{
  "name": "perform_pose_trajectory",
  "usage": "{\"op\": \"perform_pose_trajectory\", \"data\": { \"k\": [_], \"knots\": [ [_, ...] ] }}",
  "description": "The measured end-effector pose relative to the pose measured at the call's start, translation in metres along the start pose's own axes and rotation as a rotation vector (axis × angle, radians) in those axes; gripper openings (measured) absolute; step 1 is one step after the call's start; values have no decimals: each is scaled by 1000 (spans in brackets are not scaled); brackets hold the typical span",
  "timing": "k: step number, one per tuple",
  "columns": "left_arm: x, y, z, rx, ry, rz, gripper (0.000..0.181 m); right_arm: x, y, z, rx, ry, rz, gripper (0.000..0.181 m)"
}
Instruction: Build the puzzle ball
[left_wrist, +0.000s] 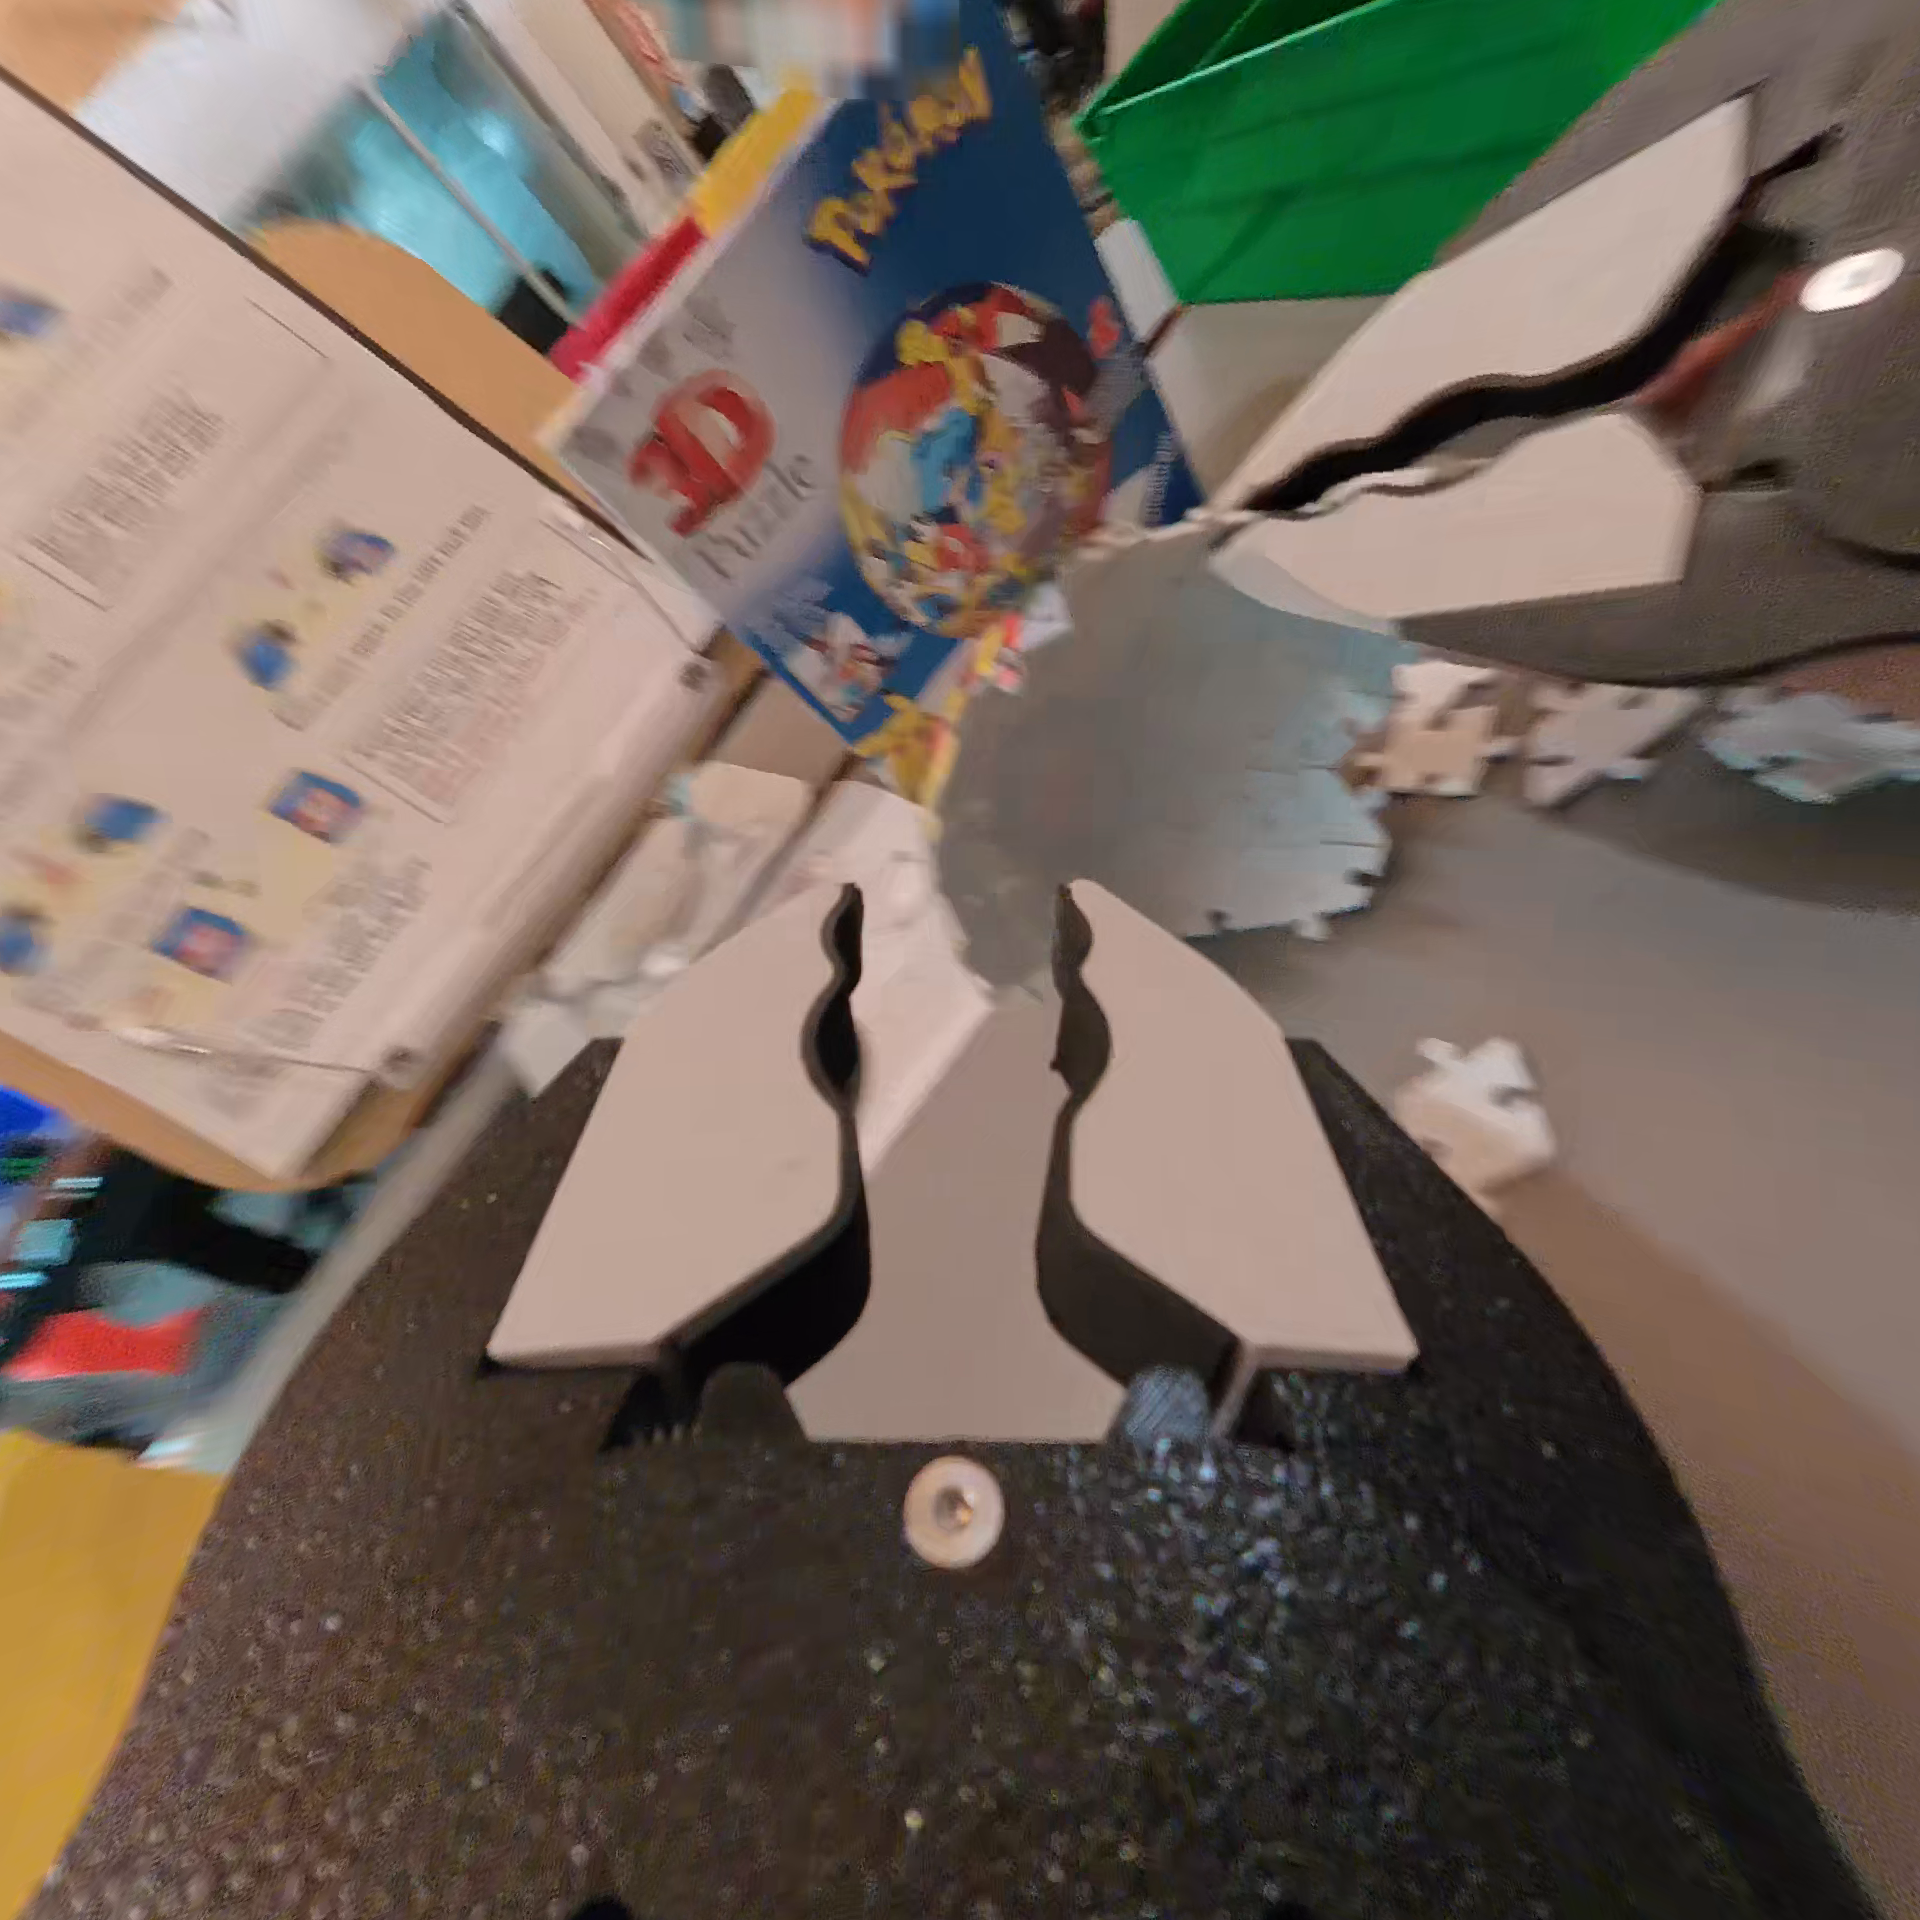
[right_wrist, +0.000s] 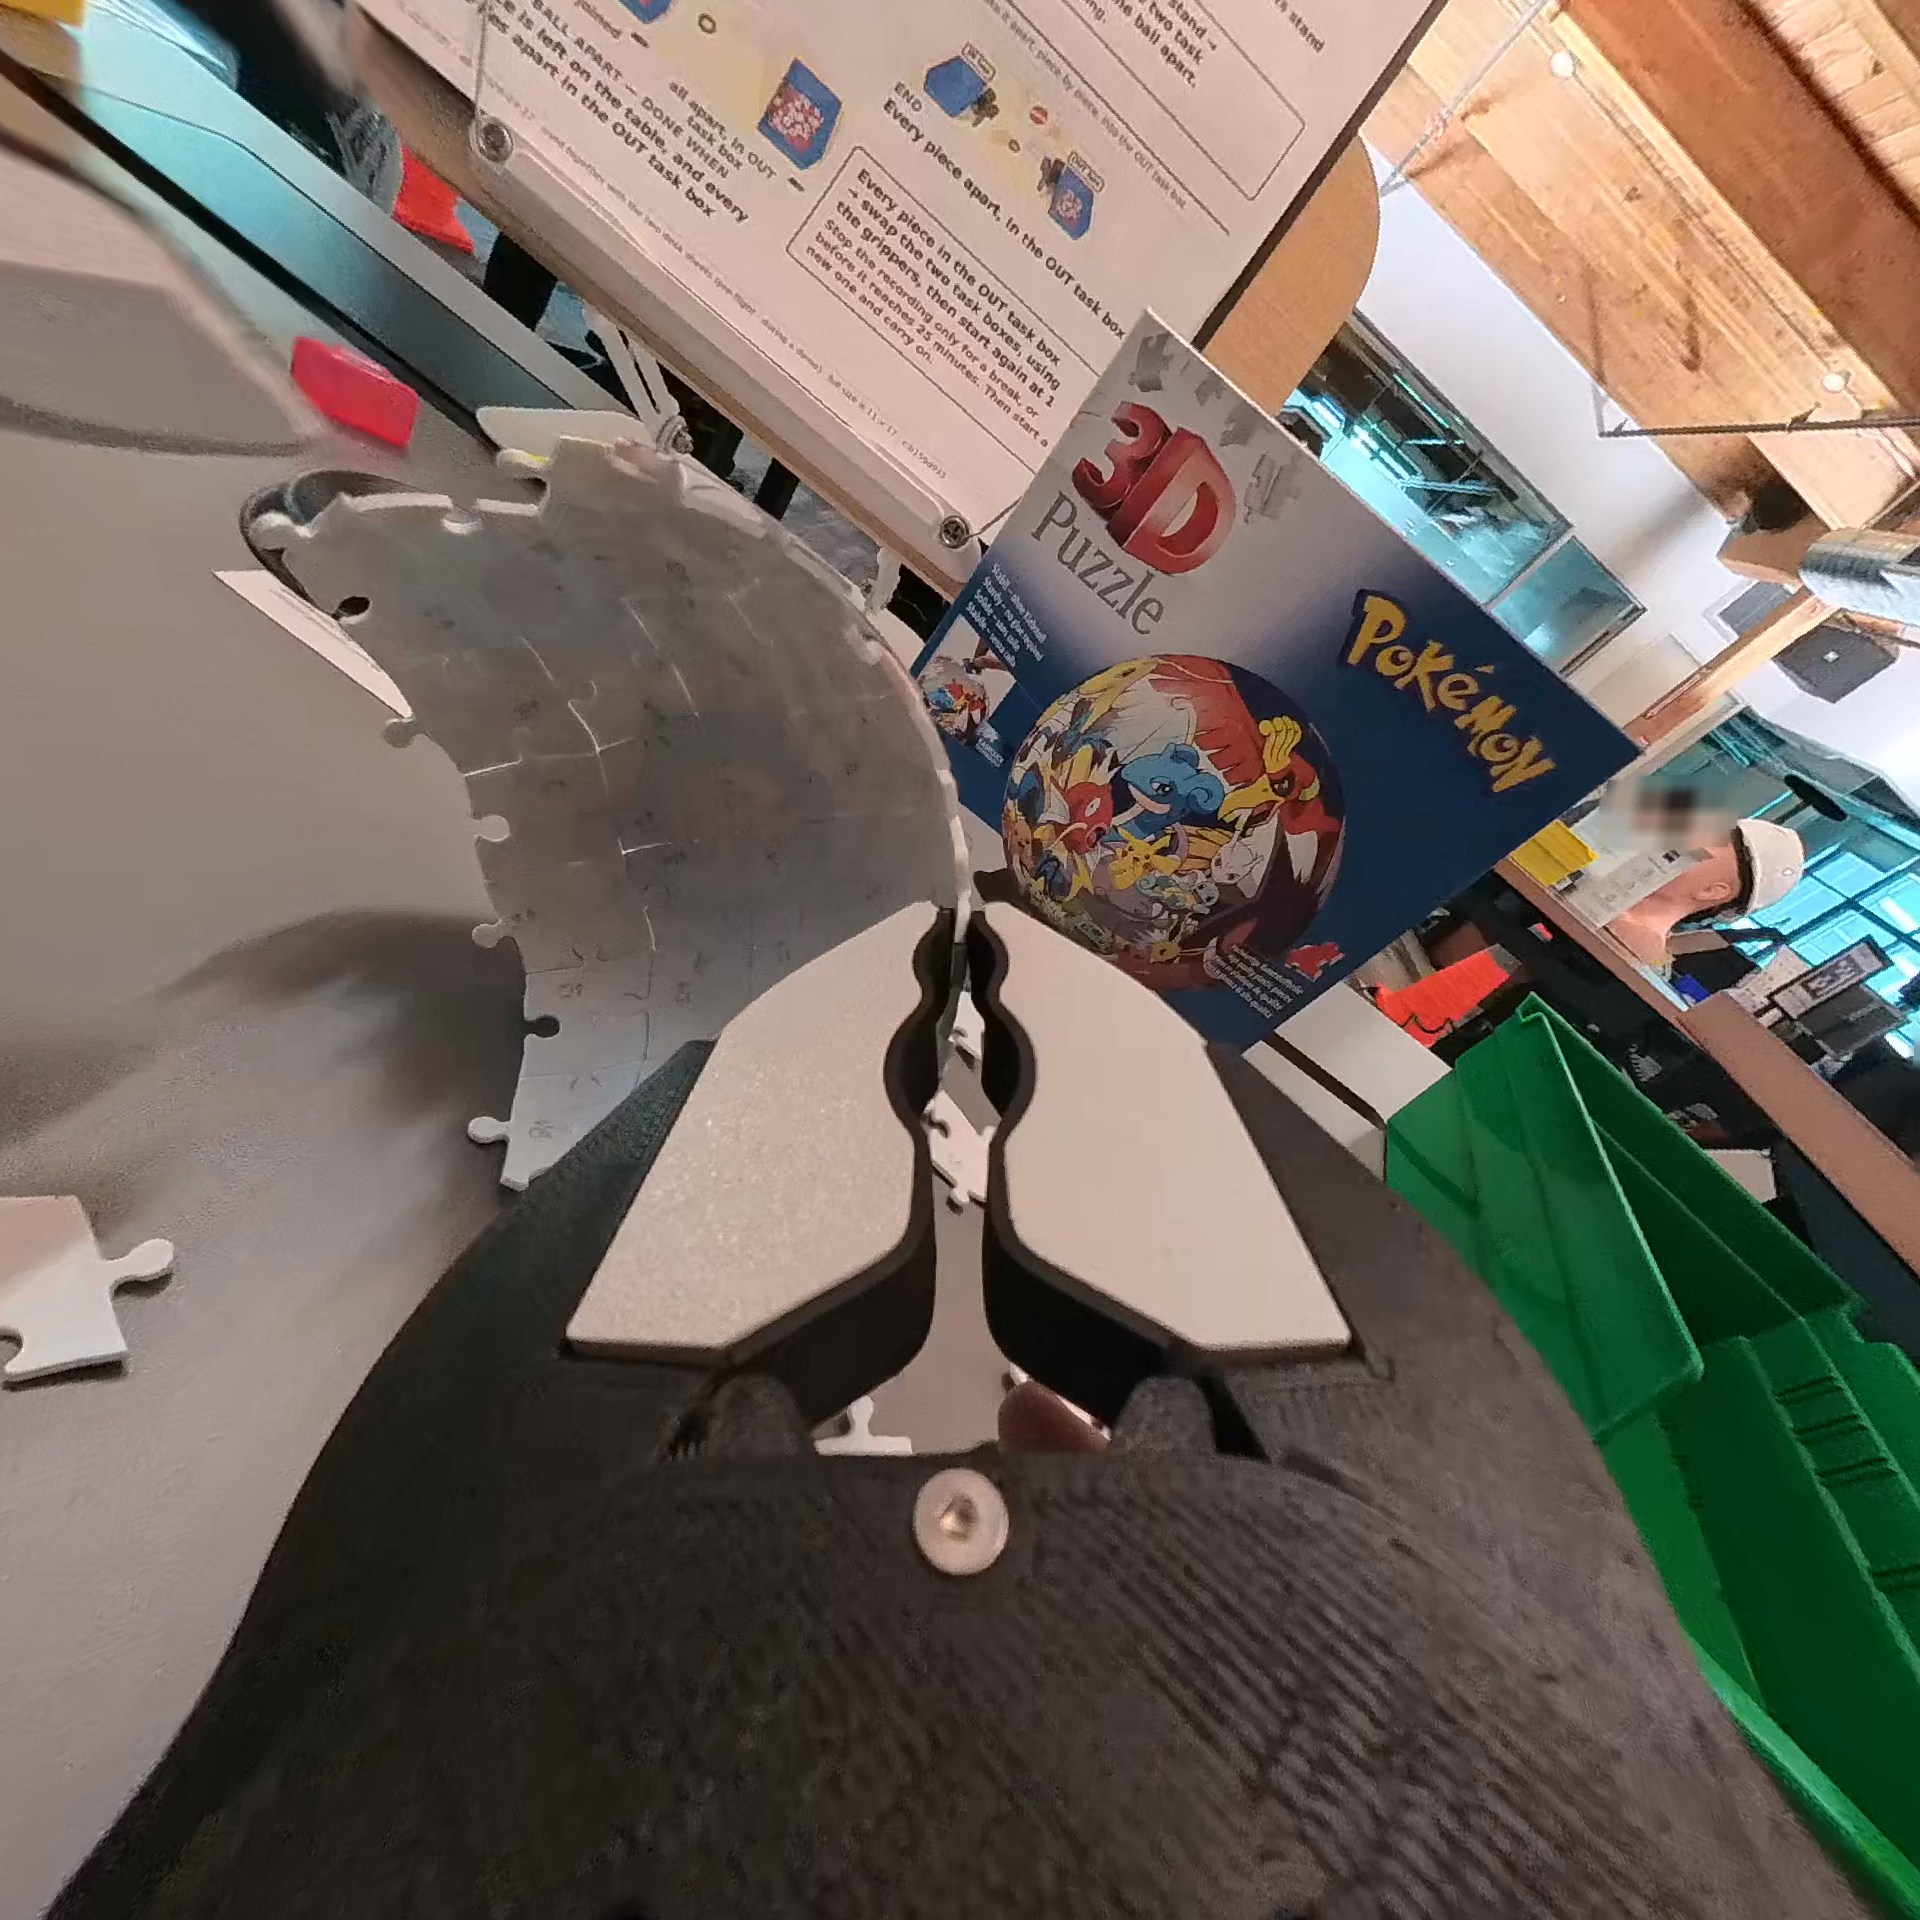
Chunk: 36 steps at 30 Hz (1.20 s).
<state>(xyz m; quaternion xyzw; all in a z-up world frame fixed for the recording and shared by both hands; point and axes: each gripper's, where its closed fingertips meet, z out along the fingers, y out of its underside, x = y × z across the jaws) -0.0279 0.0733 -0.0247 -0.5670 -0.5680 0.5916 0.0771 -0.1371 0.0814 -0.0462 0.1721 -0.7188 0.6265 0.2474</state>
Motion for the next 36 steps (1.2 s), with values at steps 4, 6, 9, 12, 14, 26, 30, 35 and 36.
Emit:
{"op": "perform_pose_trajectory", "data": {
  "k": [4, 6, 9, 12, 14, 26, 30, 35, 36],
  "knots": [
    [53, 27, -16, -99, 314, -208, 34, 1, 1, -2, -4, 7, 11, 3],
    [69, 38, -17, -152, 392, -257, 33, 2, 2, -2, -1, 8, 24, 3],
    [85, 55, -14, -280, 441, -327, 36, 3, 4, -3, -5, 7, 41, 3],
    [104, 57, -12, -359, 503, -389, 36, 4, 5, -3, -5, 9, 51, 3],
    [110, 63, -10, -414, 489, -379, 36, 5, 6, -3, -6, 9, 59, 3],
    [114, 64, 0, -411, 473, -304, 25, 7, 10, -5, 2, -11, 131, 3],
    [106, 72, -3, -462, 435, -342, 26, 8, 12, -5, 1, -23, 153, 3],
    [102, 68, -9, -406, 416, -256, 33, 7, 12, -4, 7, -29, 155, 3],
    [100, 64, -11, -380, 423, -228, 36, 7, 11, -4, 9, -32, 157, 3]
  ]
}}
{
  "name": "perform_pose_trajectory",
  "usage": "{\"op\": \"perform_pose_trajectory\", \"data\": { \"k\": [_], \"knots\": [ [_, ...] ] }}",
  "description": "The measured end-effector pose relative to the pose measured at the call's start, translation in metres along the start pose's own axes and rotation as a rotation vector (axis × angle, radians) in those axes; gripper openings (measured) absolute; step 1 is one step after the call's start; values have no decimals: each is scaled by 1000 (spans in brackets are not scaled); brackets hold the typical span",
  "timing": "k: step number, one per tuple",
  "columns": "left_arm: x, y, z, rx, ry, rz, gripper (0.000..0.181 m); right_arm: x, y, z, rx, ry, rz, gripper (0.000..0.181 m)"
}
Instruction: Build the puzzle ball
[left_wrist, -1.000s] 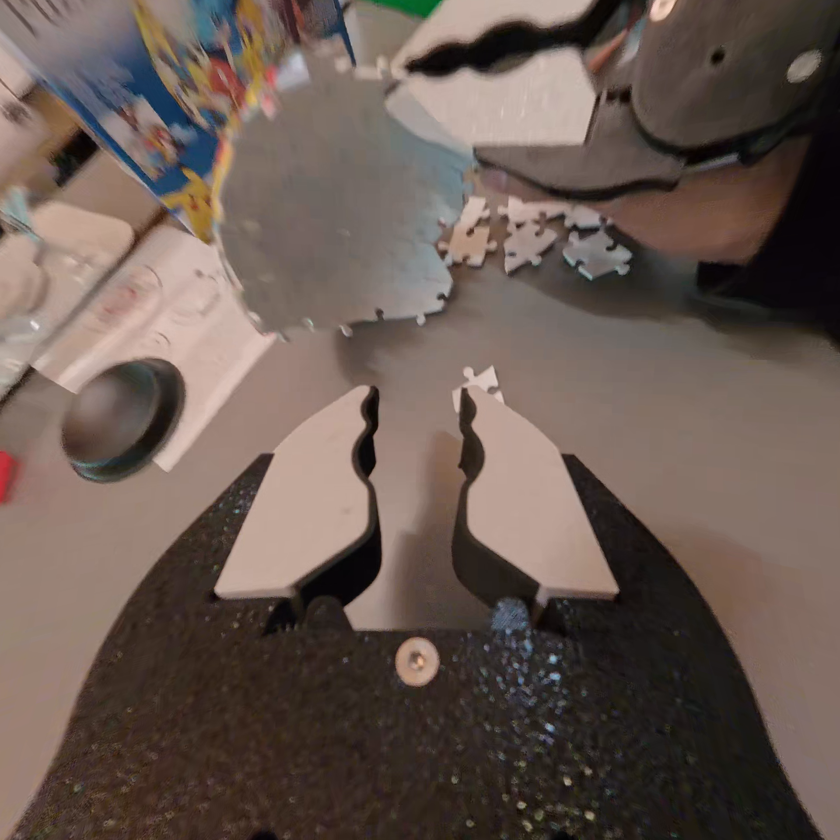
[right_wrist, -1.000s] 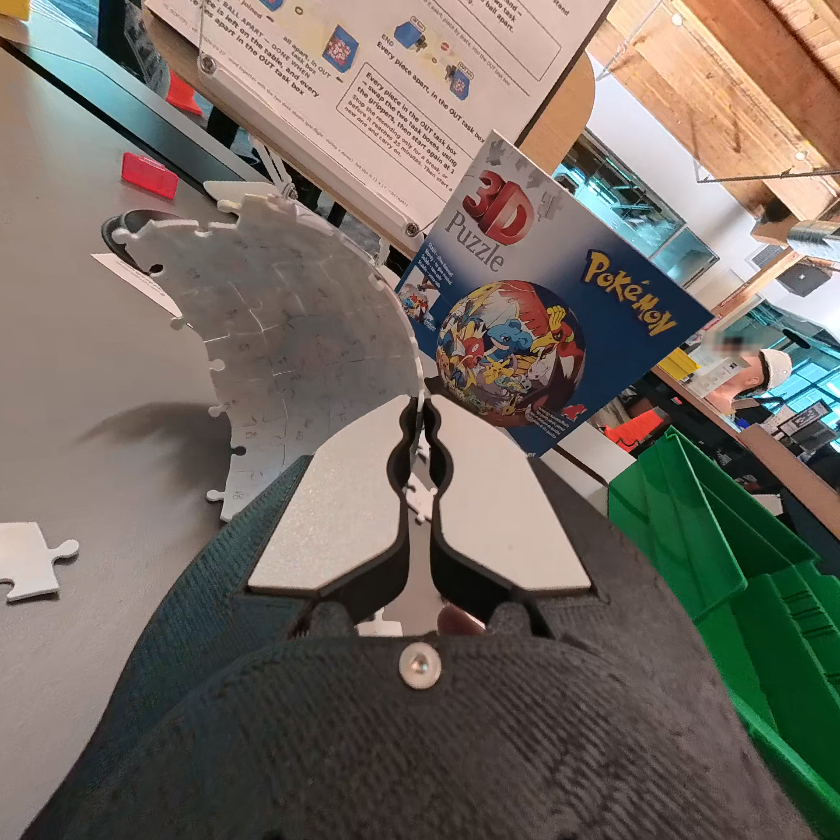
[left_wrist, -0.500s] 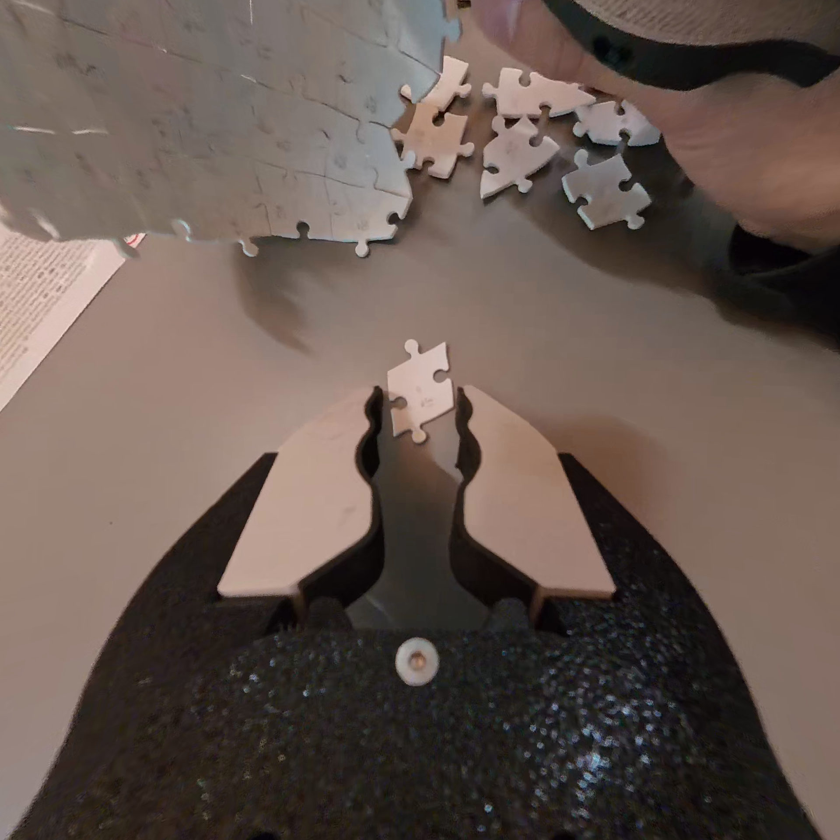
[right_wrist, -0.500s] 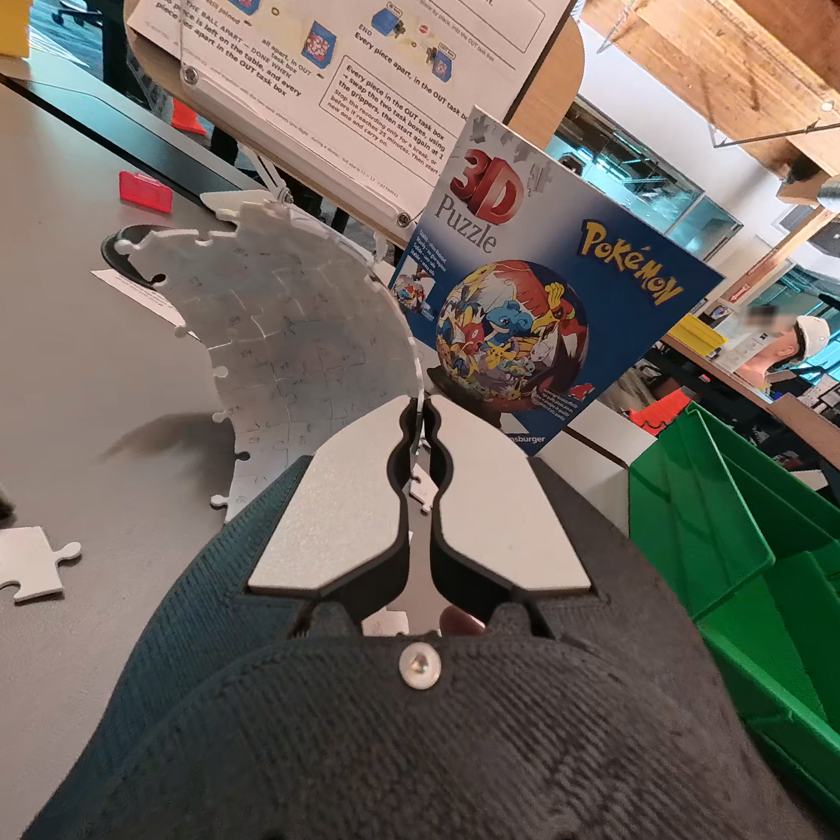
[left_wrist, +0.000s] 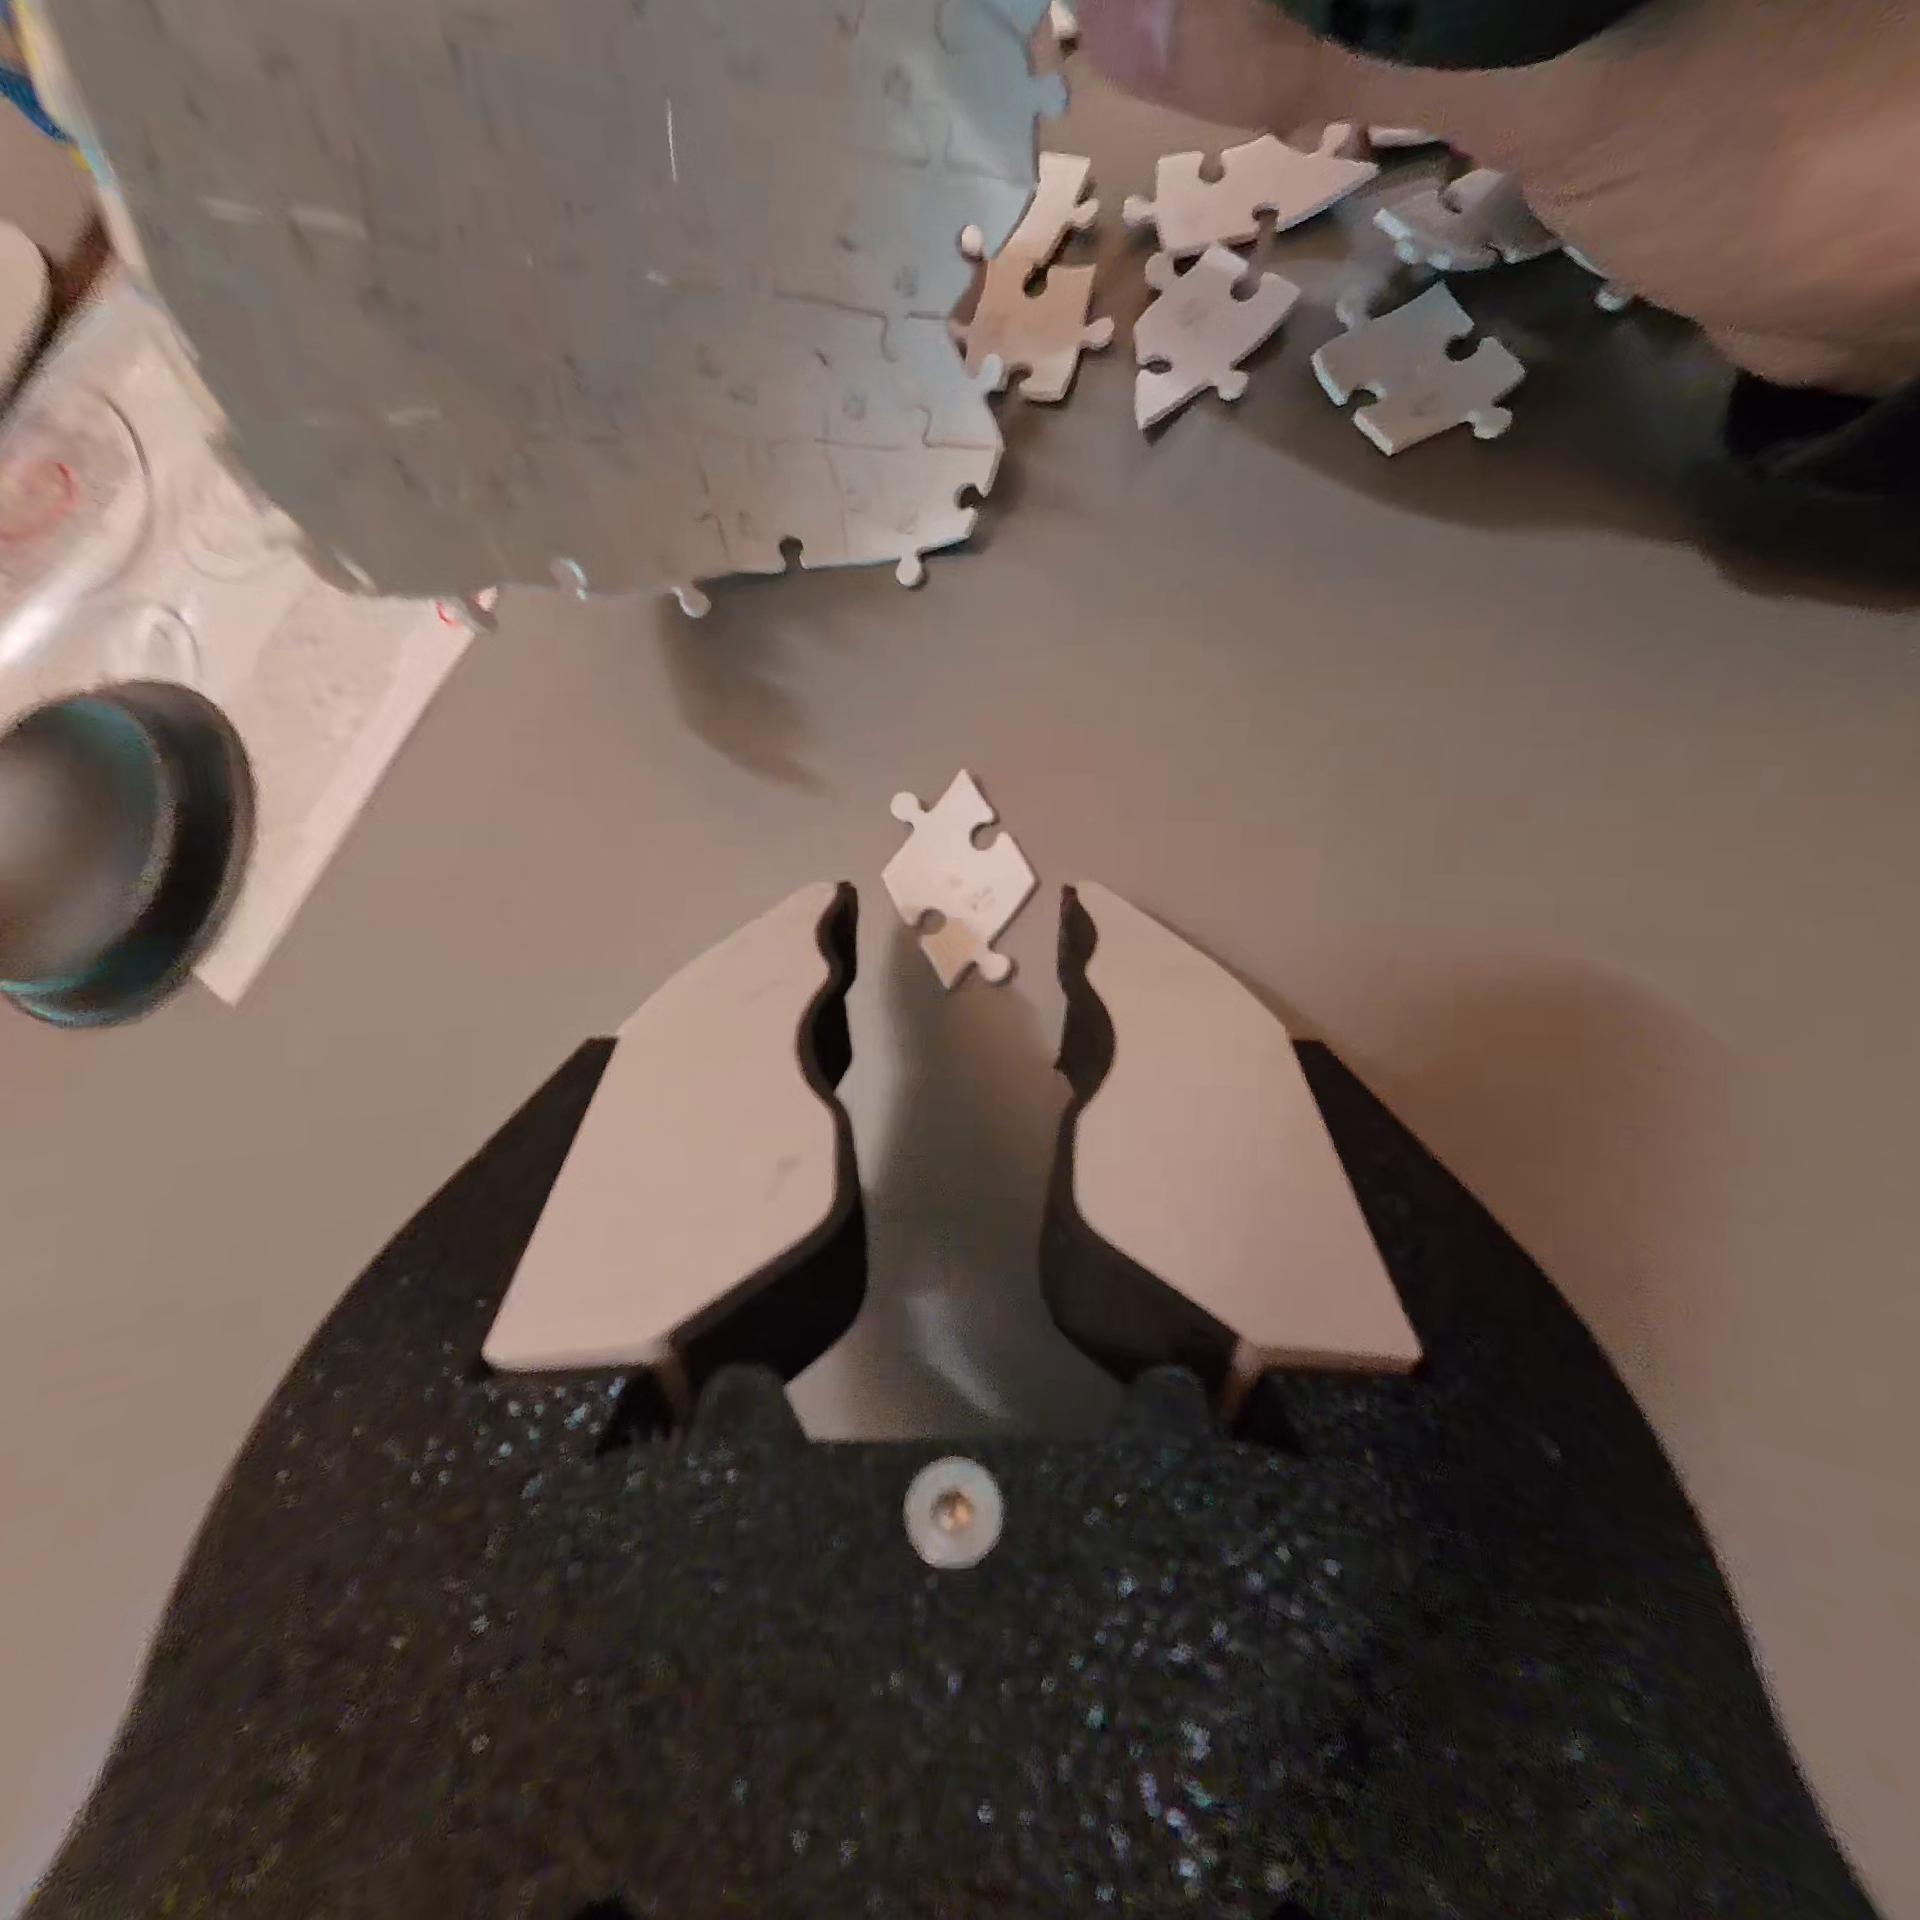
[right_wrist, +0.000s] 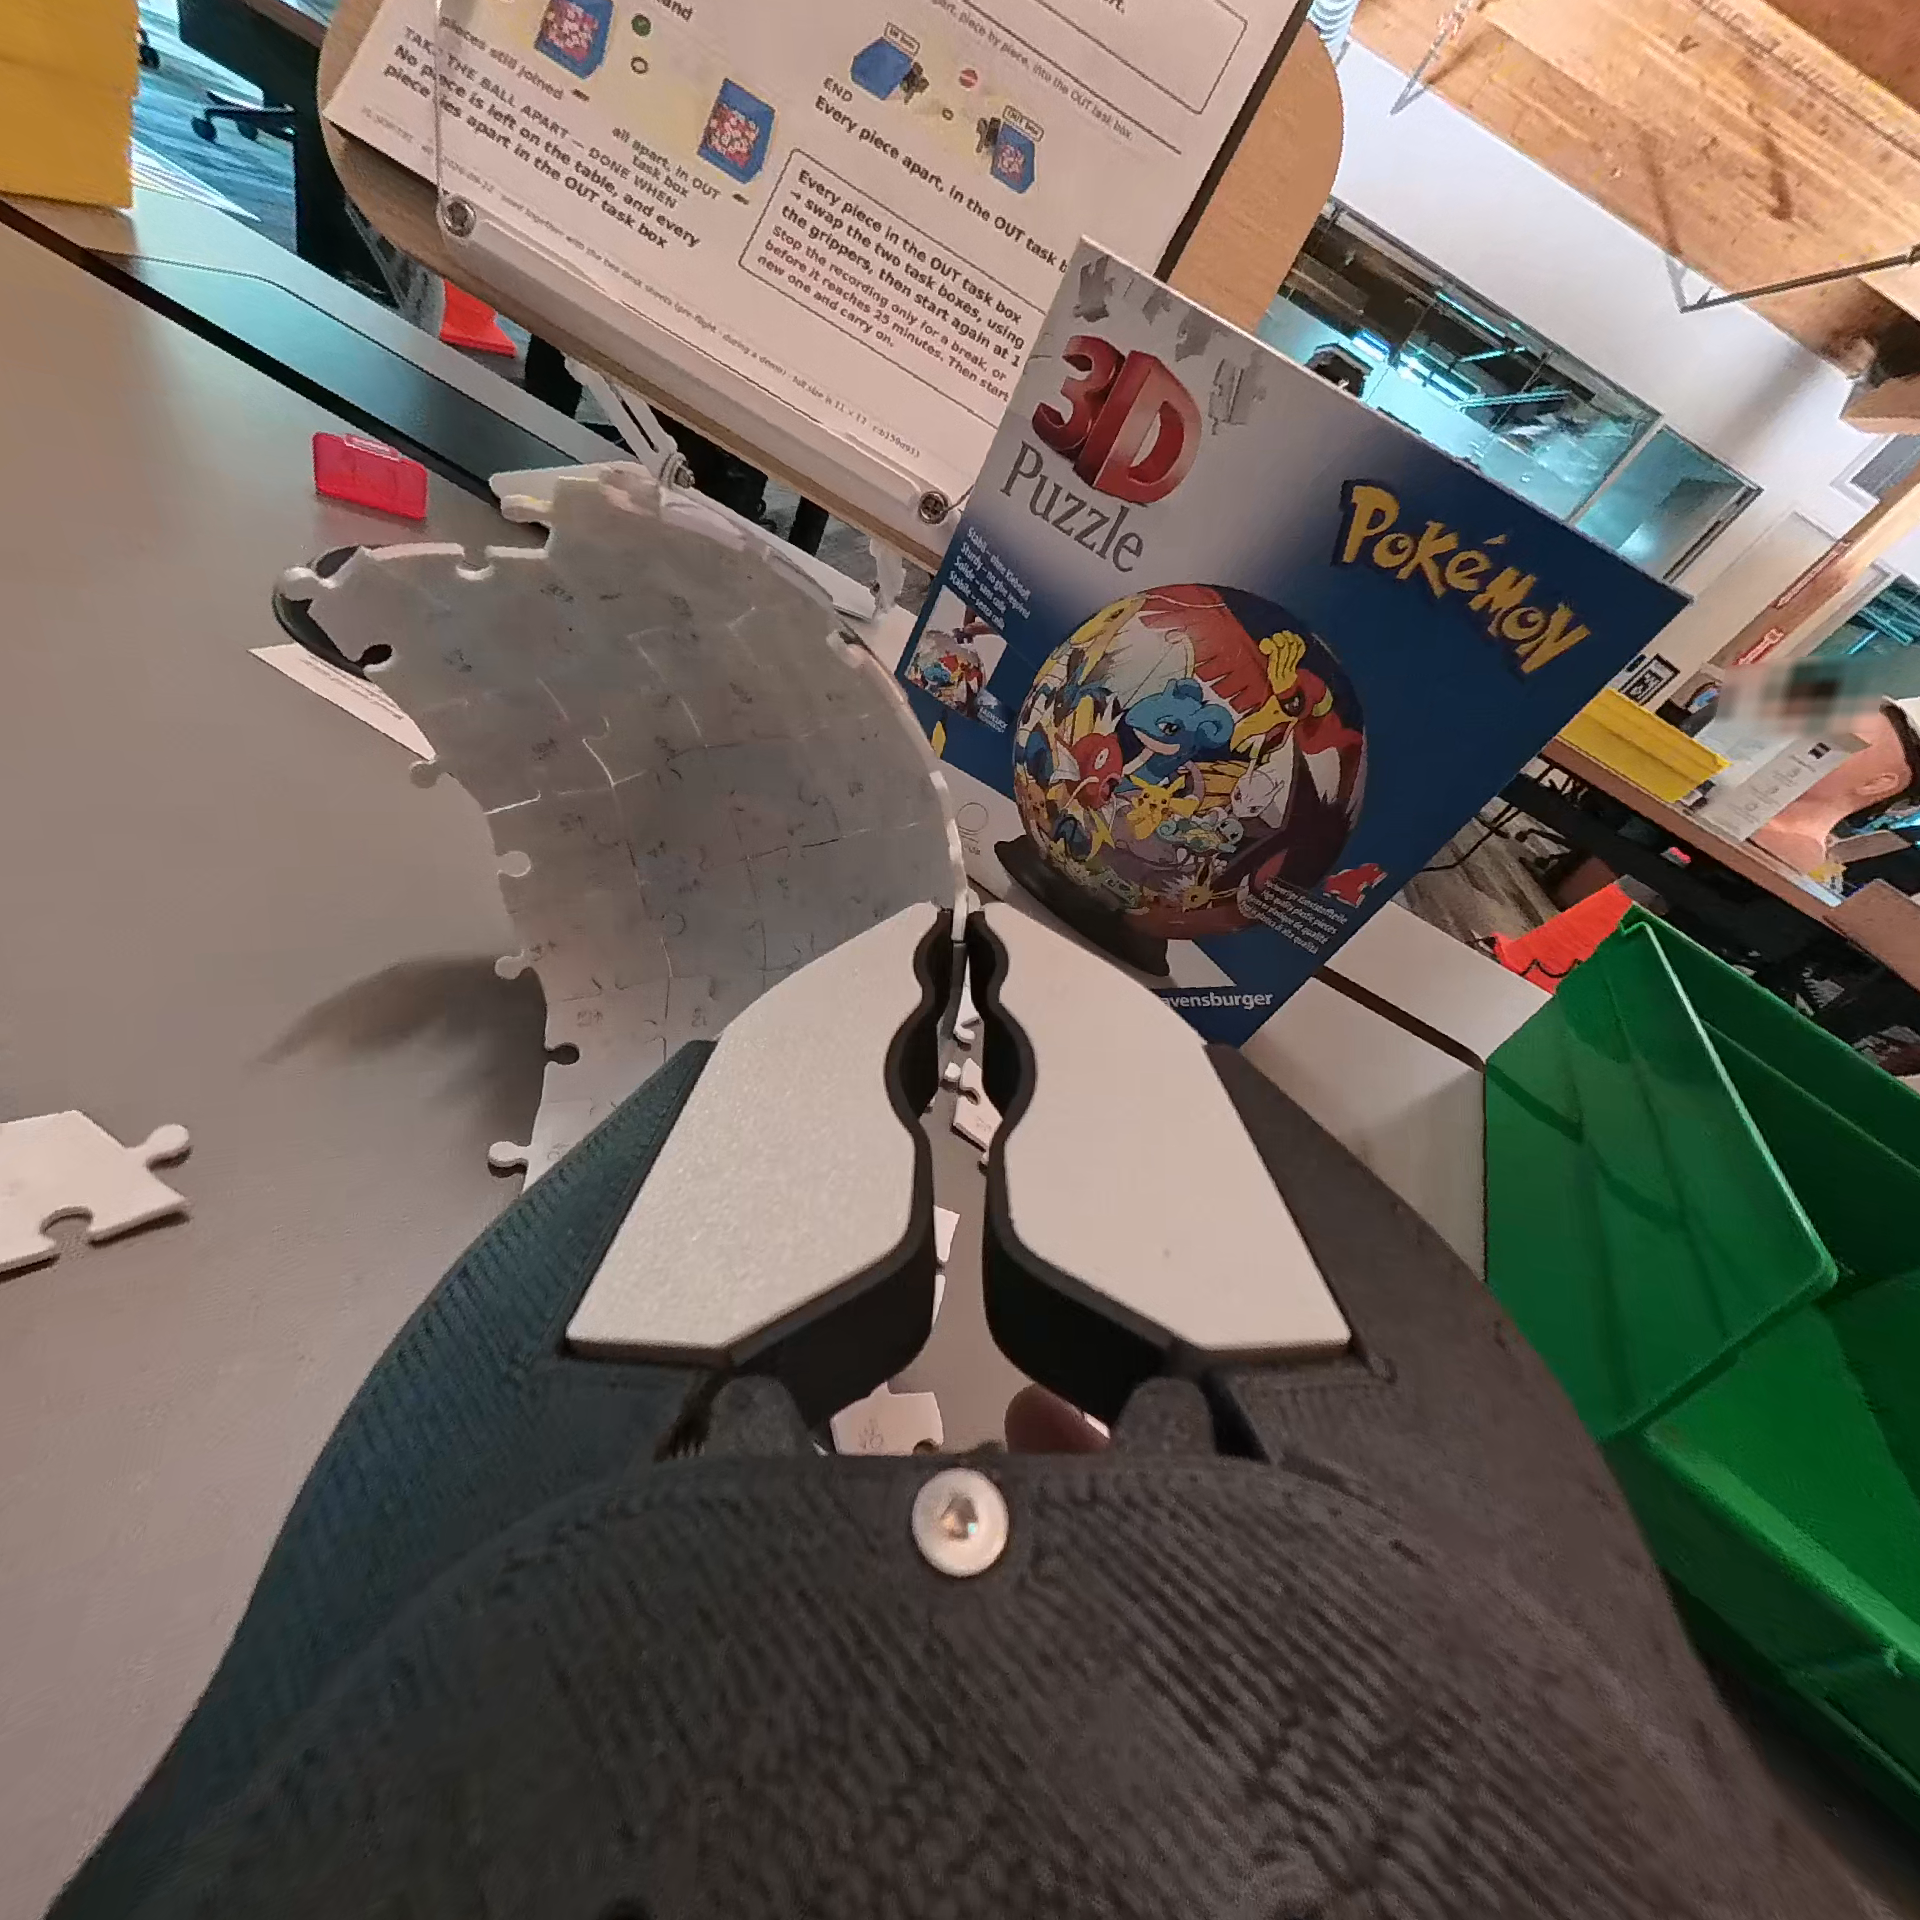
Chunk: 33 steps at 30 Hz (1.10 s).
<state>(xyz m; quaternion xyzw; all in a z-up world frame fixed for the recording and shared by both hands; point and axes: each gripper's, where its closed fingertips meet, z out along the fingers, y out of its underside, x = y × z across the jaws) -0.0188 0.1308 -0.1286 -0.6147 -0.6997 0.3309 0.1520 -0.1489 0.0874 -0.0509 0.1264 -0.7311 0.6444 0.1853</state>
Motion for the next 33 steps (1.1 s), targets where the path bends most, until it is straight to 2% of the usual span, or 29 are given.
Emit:
{"op": "perform_pose_trajectory", "data": {
  "k": [3, 7, 10, 20, 22, 25, 29, 31, 33],
  "knots": [
    [-9, -1, -7, 14, 10, 118, 38, 0, 0, 0, 2, -4, 1, 3],
    [-5, 6, -4, -7, 140, 136, 42, 0, 0, 1, 4, -8, 6, 3],
    [-1, 11, 3, -38, 178, 133, 41, 0, -1, 1, 6, -11, 8, 3],
    [3, 4, 12, -11, 140, 38, 12, -1, -1, 0, 10, -11, 5, 3],
    [4, 2, 14, 1, 129, 14, 11, -1, -1, 0, 11, -13, 5, 3],
    [1, 0, 12, 11, 102, 25, 37, -1, -1, 0, 9, -10, 0, 3],
    [-6, -5, 9, 58, 122, 41, 40, -1, -1, 1, 10, -11, 1, 3],
    [-10, -5, 12, 59, 146, 49, 51, -1, -2, 1, 14, -14, 3, 3],
    [-10, 0, 16, 33, 200, 21, 52, -1, -1, 1, 13, -13, 1, 3]
  ]
}}
